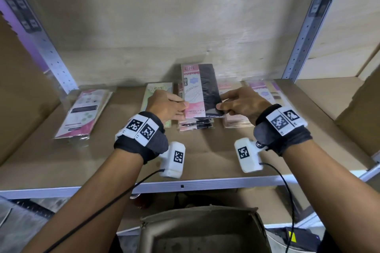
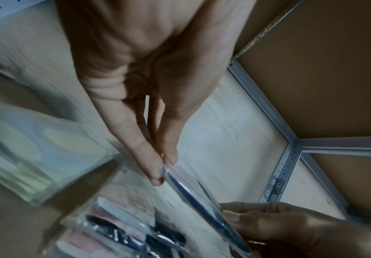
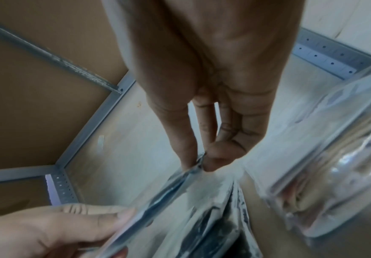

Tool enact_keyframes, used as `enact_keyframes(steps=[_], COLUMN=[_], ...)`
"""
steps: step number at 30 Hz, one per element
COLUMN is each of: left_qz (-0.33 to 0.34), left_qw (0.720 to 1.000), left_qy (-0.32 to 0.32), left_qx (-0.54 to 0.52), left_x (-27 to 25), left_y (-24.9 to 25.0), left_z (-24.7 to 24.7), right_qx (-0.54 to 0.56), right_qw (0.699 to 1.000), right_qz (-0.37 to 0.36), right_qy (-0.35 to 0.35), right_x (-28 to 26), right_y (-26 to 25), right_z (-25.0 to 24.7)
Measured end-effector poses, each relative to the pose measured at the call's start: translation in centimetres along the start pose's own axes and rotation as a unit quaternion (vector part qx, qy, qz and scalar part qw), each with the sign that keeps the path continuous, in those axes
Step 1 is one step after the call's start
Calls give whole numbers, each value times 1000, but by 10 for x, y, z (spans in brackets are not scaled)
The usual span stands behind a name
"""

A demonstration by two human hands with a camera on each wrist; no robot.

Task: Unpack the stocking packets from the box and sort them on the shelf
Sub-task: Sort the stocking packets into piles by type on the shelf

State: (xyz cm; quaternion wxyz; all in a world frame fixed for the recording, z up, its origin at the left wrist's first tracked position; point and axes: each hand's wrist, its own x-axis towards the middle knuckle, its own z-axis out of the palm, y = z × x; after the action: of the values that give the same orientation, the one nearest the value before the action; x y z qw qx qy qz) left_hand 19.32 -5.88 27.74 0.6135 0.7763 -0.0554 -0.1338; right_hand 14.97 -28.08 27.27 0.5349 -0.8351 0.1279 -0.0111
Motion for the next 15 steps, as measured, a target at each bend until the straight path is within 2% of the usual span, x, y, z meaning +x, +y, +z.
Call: enact_keyframes(steps=[8, 15], left_qz=[-34, -40], left_qw=[997, 986], left_qy=[50, 73], left_qx=[50, 144], left_x=[22, 35], left_y=[-7, -13], left_z=[-4, 0], right_qx=[-69, -130], right_qw=[997, 990], right_qz=[-6, -7], right_qy=[42, 61], right_x=[22, 25], right_y=[-3, -6], right_z=[26, 31])
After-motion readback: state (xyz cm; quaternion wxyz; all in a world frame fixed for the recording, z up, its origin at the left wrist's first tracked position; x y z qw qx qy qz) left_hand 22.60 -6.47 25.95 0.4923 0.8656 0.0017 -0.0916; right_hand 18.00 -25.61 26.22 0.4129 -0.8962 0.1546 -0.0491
